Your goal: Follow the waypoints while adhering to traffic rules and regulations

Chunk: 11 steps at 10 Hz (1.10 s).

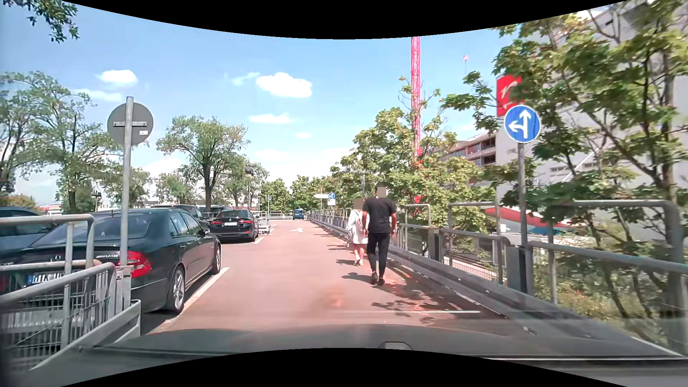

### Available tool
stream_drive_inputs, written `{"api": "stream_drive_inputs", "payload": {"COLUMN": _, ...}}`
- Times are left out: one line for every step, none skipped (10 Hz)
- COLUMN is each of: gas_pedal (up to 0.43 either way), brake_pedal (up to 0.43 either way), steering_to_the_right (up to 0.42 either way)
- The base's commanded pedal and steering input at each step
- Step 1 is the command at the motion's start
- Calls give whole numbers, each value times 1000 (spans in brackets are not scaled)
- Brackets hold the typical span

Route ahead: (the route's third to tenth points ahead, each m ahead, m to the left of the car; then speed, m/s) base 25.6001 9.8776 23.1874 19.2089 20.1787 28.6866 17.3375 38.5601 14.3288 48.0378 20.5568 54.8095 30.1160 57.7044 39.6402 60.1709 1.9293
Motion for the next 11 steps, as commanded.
{"api": "stream_drive_inputs", "payload": {"gas_pedal": 0, "brake_pedal": 116, "steering_to_the_right": -323}}
{"api": "stream_drive_inputs", "payload": {"gas_pedal": 0, "brake_pedal": 134, "steering_to_the_right": -304}}
{"api": "stream_drive_inputs", "payload": {"gas_pedal": 0, "brake_pedal": 152, "steering_to_the_right": -282}}
{"api": "stream_drive_inputs", "payload": {"gas_pedal": 0, "brake_pedal": 171, "steering_to_the_right": -259}}
{"api": "stream_drive_inputs", "payload": {"gas_pedal": 0, "brake_pedal": 171, "steering_to_the_right": -241}}
{"api": "stream_drive_inputs", "payload": {"gas_pedal": 0, "brake_pedal": 152, "steering_to_the_right": -216}}
{"api": "stream_drive_inputs", "payload": {"gas_pedal": 0, "brake_pedal": 146, "steering_to_the_right": -194}}
{"api": "stream_drive_inputs", "payload": {"gas_pedal": 0, "brake_pedal": 140, "steering_to_the_right": -179}}
{"api": "stream_drive_inputs", "payload": {"gas_pedal": 0, "brake_pedal": 140, "steering_to_the_right": -170}}
{"api": "stream_drive_inputs", "payload": {"gas_pedal": 0, "brake_pedal": 128, "steering_to_the_right": -167}}
{"api": "stream_drive_inputs", "payload": {"gas_pedal": 0, "brake_pedal": 116, "steering_to_the_right": -167}}
